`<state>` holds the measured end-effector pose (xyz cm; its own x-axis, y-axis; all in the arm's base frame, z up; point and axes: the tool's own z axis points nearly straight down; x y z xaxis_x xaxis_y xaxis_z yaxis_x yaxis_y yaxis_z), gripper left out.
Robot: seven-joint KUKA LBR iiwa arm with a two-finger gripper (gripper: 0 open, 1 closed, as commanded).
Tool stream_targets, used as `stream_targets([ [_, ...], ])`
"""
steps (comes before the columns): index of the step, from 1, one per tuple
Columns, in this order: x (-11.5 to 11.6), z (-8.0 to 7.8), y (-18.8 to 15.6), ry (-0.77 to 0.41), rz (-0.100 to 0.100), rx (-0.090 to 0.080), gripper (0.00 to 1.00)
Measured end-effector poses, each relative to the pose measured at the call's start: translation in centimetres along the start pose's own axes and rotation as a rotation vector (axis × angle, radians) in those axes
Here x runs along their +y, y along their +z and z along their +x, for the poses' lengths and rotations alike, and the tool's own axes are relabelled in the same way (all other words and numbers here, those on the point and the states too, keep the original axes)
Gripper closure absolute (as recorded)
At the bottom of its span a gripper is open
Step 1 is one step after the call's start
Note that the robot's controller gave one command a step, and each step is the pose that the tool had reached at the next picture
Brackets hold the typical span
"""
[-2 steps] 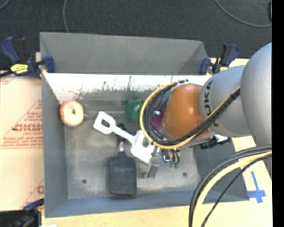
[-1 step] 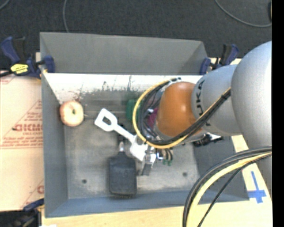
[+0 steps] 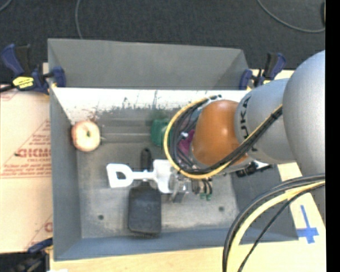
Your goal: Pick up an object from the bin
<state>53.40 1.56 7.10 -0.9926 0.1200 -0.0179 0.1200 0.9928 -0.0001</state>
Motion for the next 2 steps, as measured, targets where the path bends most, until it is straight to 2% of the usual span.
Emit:
stream_targets([
  [2,0.33,0.17,-0.01,-0.008,0.001,0.001,1.00],
])
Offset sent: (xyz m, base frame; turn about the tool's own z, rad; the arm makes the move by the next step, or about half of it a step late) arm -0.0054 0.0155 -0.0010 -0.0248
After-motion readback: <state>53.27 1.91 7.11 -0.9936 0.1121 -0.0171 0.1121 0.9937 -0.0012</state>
